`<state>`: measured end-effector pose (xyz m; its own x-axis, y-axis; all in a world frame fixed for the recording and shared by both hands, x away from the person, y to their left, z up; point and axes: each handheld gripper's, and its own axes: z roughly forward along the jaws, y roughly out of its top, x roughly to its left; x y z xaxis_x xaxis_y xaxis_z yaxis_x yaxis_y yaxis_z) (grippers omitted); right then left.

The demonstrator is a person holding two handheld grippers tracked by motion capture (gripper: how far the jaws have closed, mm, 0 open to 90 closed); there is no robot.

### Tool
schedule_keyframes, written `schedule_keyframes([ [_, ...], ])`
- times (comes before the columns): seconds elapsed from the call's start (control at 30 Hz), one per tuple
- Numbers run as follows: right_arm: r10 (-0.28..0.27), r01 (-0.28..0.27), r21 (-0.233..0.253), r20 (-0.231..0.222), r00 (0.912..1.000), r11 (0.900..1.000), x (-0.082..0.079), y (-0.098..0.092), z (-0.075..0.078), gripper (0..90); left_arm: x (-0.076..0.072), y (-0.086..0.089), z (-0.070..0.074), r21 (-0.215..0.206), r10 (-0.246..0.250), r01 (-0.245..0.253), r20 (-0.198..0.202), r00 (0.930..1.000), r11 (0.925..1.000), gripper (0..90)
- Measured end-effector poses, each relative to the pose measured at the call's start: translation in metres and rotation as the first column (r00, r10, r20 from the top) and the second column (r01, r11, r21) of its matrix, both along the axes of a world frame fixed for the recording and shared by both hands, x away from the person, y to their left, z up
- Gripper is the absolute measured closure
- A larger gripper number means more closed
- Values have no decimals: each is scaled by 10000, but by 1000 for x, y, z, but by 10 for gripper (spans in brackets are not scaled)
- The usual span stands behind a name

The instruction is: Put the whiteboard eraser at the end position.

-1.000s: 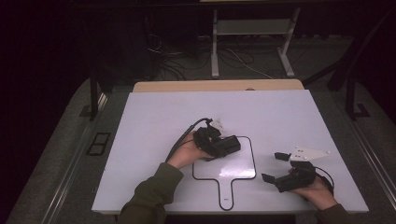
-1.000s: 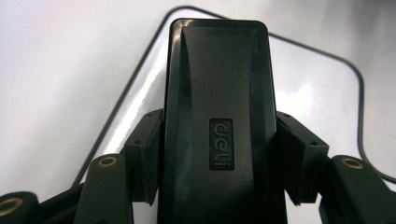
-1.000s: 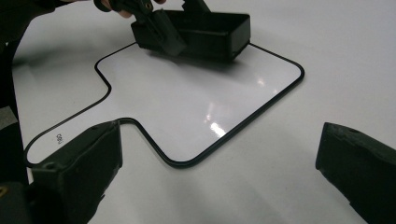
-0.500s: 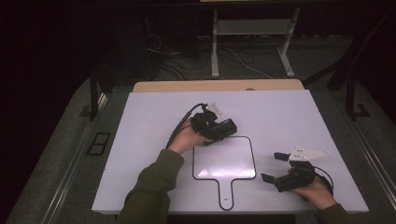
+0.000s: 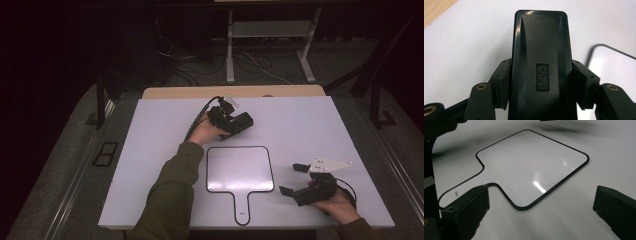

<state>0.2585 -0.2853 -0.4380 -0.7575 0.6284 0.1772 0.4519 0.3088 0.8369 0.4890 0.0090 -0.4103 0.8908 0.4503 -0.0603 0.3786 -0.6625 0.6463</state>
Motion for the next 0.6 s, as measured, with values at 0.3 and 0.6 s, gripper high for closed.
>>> schedule_keyframes([
  [0.3,1,-1,53,-10,10000,10000,0,0,0,0,23,-11,-14,447,374,-372,-47,9993,9983,393],
  [0.6,-20,20,93,-4,10000,10000,-1,-1,1,0,30,-12,-28,834,676,-663,-131,9976,9943,392],
])
